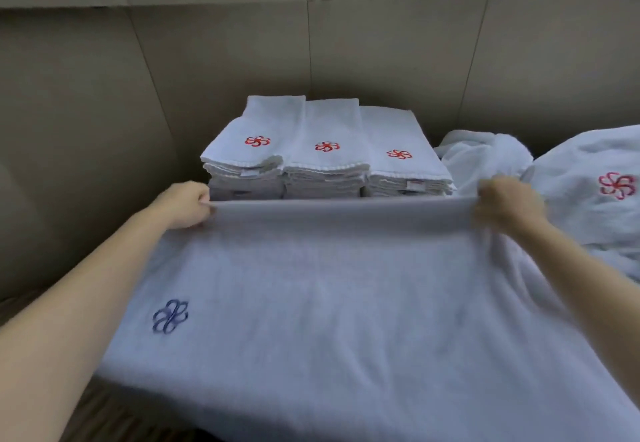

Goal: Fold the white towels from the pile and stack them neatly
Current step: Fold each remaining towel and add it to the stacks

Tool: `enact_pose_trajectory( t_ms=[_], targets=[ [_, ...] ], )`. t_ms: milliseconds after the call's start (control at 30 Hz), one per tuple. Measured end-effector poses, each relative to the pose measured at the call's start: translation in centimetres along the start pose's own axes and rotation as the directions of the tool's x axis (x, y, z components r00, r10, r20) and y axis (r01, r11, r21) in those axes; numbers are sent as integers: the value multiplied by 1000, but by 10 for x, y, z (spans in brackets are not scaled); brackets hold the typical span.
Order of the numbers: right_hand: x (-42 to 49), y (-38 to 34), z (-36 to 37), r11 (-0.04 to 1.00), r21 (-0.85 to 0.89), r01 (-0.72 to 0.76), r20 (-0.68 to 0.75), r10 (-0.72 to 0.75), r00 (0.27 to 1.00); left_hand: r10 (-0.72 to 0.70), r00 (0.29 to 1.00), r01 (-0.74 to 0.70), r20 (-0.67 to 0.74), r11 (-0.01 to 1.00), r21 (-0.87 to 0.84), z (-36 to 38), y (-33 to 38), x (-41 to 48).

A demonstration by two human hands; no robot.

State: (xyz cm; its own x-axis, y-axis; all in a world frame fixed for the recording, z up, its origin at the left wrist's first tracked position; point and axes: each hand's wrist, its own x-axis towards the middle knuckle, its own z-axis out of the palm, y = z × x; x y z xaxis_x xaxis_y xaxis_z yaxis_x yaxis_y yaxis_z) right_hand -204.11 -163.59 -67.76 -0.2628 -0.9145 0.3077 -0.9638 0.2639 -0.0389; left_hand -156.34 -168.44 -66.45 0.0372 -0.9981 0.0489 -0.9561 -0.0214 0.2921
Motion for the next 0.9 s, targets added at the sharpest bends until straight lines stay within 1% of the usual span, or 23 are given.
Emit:
enact_pose_trajectory(
  t_ms=[33,67,100,133,167,233,333,400,433,500,533,600,667,700,733,767,800,867,900],
  targets=[
    [1,5,-13,997,70,-14,-132,23,991,44,988,-47,-147,999,-21,-6,7,-2],
    [3,8,-26,992,127,-18,-242,49,969,79,957,-96,-279,994,-48,-12,14,-3],
    [3,12,-38,986,163,-20,-322,73,944,104,919,-138,-379,988,-63,-18,22,-5],
    [3,15,-50,982,185,-29,-368,96,925,104,892,-157,-440,984,-85,-23,29,-6],
    [0,17,-58,978,204,-42,-385,119,915,84,883,-157,-462,980,-123,-25,35,-8],
    [-11,22,-65,971,229,-64,-373,149,916,16,905,-119,-424,968,-219,-21,39,-14],
    [-51,23,-46,956,281,-83,-300,170,939,-92,934,-31,-346,942,-334,9,31,-37],
    [-85,18,-21,941,318,-113,-206,185,961,-113,940,-5,-321,939,-344,37,20,-60],
    [-101,17,-8,942,310,-124,-151,178,972,-120,942,9,-313,942,-334,50,13,-71],
    [-125,19,12,965,235,-113,-57,129,990,-134,945,30,-300,945,-327,69,1,-91],
    [-134,23,17,975,200,-94,-59,108,992,-132,945,32,-298,947,-320,74,-4,-99],
    [-145,30,19,982,183,-50,-165,81,983,-117,950,33,-290,959,-281,76,-11,-106],
    [-150,32,14,988,152,-41,-244,78,967,-128,956,70,-263,973,-220,74,-15,-110],
    [-151,32,11,993,110,-52,-243,78,967,-155,956,104,-249,973,-207,74,-17,-111],
    [-153,31,9,997,50,-62,-208,71,976,-192,954,148,-232,970,-194,75,-19,-112],
    [-155,29,8,998,-14,-56,-135,54,989,-230,948,197,-219,967,-164,77,-21,-114],
    [-157,26,6,997,-63,-38,-31,36,999,-265,942,245,-209,963,-116,79,-22,-115],
    [-164,20,5,995,-102,0,141,14,990,-320,929,320,-186,947,-34,82,-23,-116],
    [-165,19,4,995,-95,8,180,9,984,-342,925,345,-168,939,-13,82,-22,-115]
  ],
)
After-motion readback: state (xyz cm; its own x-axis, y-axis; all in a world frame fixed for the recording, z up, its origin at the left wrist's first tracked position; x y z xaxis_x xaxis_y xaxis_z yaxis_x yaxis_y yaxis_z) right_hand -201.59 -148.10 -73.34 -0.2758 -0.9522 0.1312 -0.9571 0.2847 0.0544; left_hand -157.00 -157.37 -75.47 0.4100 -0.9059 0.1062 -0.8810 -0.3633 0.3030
